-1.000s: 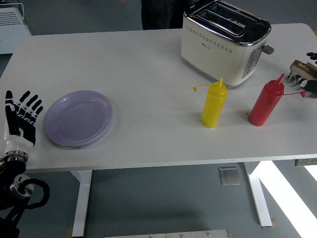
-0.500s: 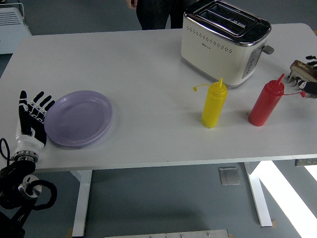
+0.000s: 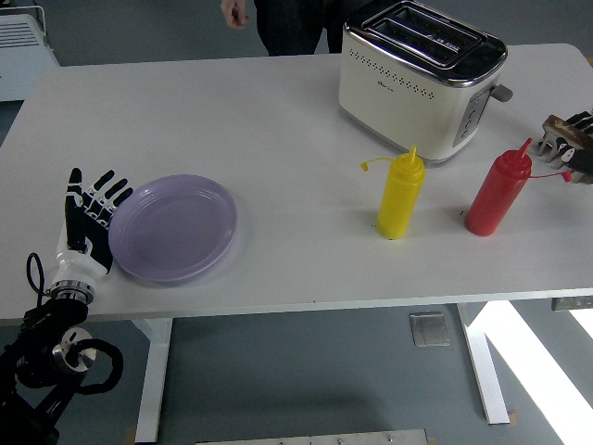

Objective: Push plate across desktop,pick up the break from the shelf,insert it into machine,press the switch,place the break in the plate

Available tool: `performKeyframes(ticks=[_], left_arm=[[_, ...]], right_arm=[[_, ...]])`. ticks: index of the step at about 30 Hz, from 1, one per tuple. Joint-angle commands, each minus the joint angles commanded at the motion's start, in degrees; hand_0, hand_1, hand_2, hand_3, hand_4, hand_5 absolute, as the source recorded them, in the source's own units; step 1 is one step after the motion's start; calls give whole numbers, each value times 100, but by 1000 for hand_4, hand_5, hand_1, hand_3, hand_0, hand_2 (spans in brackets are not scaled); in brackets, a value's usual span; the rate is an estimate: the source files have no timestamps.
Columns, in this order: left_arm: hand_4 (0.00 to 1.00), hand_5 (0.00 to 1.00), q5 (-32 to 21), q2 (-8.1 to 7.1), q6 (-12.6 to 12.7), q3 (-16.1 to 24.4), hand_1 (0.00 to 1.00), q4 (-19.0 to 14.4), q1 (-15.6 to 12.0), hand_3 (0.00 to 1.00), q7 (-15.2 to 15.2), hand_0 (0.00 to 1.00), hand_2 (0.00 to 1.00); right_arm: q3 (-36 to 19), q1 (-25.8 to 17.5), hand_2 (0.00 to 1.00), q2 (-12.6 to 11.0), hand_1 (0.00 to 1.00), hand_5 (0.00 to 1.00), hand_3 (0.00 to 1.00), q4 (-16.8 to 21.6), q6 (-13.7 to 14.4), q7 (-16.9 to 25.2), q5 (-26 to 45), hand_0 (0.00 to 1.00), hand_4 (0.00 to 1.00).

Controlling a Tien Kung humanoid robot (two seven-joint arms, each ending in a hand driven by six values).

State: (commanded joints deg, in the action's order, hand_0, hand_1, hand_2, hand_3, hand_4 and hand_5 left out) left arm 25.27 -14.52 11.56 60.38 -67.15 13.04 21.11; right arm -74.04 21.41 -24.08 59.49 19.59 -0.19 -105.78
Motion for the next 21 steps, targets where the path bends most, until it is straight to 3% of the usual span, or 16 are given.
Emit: performKeyframes(ticks=[14, 15, 20, 21], left_arm=[[783, 927, -102, 7, -23, -167, 778, -129, 55, 751, -11, 851, 715], [781, 938, -111, 10, -25, -185, 777, -141, 61, 751, -11, 849, 715], [781, 938, -157, 21, -35, -243, 777, -175, 92, 751, -12, 849, 715], [778, 943, -171, 24, -38, -252, 777, -180, 100, 751, -14, 846, 714]], right_arm=[[-4, 43, 553, 15, 590, 110, 506, -101, 54, -13, -128, 664, 647], [-3, 46, 548, 16, 586, 22, 506, -105, 63, -15, -133, 651, 465], [18, 55, 548, 8, 586, 22, 506, -120, 109, -26, -118, 651, 465], [22, 56, 548, 6, 572, 2, 495, -123, 124, -29, -114, 608, 267]])
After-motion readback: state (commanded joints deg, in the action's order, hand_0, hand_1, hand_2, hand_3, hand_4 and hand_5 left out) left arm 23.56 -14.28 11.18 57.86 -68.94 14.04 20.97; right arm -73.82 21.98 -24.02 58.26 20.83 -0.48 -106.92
